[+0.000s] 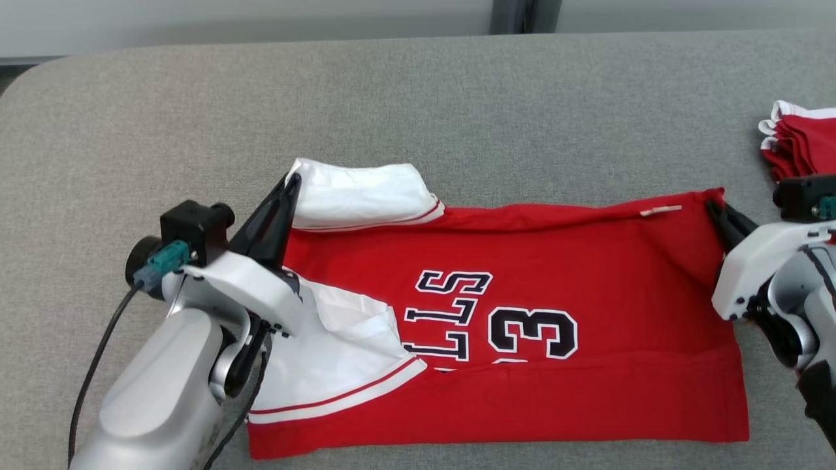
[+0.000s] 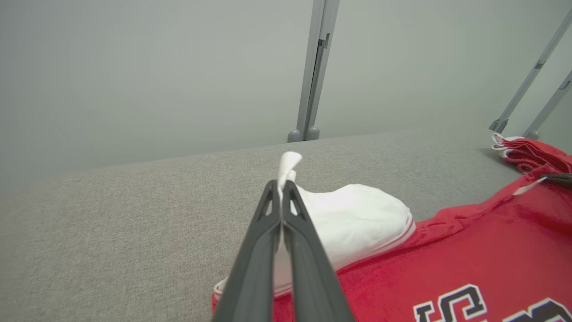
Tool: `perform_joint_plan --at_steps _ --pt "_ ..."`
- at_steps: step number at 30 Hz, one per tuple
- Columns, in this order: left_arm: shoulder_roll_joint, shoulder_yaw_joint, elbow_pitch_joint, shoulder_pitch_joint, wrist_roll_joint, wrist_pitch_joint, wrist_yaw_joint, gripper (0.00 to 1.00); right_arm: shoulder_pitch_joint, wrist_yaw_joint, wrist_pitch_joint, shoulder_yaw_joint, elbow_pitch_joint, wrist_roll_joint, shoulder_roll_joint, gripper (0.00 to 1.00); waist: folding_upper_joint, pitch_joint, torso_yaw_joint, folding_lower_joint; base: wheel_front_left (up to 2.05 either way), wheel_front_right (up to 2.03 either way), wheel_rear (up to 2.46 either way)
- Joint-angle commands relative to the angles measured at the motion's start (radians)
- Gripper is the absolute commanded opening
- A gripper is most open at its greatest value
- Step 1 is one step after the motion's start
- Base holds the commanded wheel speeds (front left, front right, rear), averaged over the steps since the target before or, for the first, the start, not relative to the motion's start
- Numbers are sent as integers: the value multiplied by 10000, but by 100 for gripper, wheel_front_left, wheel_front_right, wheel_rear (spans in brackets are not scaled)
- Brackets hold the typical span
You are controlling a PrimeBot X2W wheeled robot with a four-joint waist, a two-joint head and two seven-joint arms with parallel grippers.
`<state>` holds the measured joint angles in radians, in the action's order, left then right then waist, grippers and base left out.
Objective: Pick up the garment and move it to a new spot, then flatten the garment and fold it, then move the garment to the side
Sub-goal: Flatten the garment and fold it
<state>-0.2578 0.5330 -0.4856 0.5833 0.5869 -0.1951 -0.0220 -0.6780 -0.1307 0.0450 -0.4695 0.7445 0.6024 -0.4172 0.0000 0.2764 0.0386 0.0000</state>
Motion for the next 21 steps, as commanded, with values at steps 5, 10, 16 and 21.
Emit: perform_joint_plan --at_steps 5,10,16,21 --pt "-509 -51 1614 -1545 102 83 568 0 1300 -2 -664 -92 -929 539 -370 0 0 -563 -23 0 0 0 0" --pt "-903 -233 2991 -2961 325 251 1179 0 2289 -2 -941 190 -1647 528 -613 0 0 -828 -79 0 0 0 0" --pt "-1134 -267 3949 -4227 612 542 1671 0 3292 -2 -952 649 -2398 263 -566 0 0 -983 -154 0 0 0 0" --pt "-1210 -320 4097 -4695 717 553 1865 0 3874 -2 -837 1021 -2864 22 -390 0 0 -1023 -212 0 0 0 0"
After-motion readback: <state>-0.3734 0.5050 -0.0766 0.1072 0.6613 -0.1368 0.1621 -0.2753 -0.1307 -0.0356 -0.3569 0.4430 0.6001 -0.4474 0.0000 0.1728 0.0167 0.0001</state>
